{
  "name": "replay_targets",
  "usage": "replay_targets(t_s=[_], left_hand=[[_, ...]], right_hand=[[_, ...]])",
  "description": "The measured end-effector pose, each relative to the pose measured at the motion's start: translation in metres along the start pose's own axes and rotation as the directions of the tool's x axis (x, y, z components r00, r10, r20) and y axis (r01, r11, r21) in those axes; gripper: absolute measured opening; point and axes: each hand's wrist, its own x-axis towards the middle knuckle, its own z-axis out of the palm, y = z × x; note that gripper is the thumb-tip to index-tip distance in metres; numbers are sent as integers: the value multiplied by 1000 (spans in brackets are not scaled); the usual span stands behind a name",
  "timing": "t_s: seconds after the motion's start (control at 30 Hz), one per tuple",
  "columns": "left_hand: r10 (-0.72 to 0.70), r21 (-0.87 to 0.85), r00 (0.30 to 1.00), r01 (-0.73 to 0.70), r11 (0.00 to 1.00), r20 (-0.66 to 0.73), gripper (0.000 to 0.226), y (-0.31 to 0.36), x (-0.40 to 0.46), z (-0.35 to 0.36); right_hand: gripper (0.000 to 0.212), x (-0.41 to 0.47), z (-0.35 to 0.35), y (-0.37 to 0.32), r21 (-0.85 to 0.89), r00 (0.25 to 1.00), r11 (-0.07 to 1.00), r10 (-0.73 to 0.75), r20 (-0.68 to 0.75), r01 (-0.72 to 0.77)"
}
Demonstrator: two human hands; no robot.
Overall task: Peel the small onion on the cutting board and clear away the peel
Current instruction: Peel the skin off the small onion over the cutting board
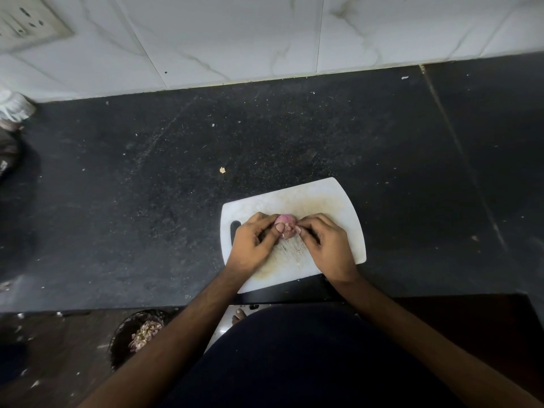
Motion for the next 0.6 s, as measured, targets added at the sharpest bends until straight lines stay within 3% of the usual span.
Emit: replay_targets(t_s=[0.6], left_hand=[[-69, -24, 997, 69, 997, -20, 33, 1, -2, 2]], right_hand=[[12, 6, 5, 0, -129, 989, 984, 134, 57, -125]])
